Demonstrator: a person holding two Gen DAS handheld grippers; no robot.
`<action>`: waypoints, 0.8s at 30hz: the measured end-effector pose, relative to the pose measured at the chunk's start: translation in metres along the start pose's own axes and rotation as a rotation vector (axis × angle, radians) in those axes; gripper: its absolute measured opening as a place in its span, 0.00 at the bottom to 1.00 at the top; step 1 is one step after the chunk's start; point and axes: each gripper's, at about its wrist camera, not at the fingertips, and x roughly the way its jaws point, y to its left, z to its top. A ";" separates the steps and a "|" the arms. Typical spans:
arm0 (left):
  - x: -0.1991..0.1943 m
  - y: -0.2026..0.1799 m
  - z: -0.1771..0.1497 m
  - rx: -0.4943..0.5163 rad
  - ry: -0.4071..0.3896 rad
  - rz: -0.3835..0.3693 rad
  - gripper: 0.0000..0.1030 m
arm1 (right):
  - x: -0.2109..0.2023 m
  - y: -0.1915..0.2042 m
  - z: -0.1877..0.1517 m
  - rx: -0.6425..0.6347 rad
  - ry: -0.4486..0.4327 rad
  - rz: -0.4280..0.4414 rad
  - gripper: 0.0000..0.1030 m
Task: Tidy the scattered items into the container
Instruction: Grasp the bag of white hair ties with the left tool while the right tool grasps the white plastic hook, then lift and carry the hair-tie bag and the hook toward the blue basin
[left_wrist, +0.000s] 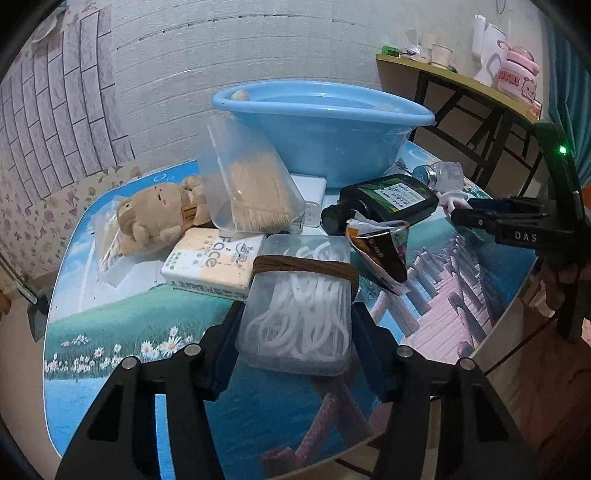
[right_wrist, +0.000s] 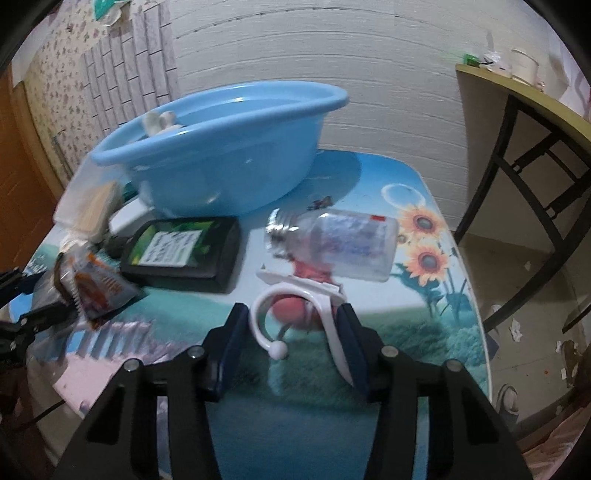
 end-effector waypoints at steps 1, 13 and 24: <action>-0.001 0.001 -0.002 -0.003 0.005 -0.001 0.55 | -0.002 0.002 -0.002 -0.006 0.001 0.009 0.47; -0.014 0.006 -0.020 -0.028 0.054 0.005 0.55 | -0.027 0.031 -0.023 -0.069 -0.005 0.081 0.47; -0.011 0.004 -0.011 -0.034 0.028 -0.004 0.64 | -0.023 0.035 -0.024 -0.074 0.006 0.084 0.47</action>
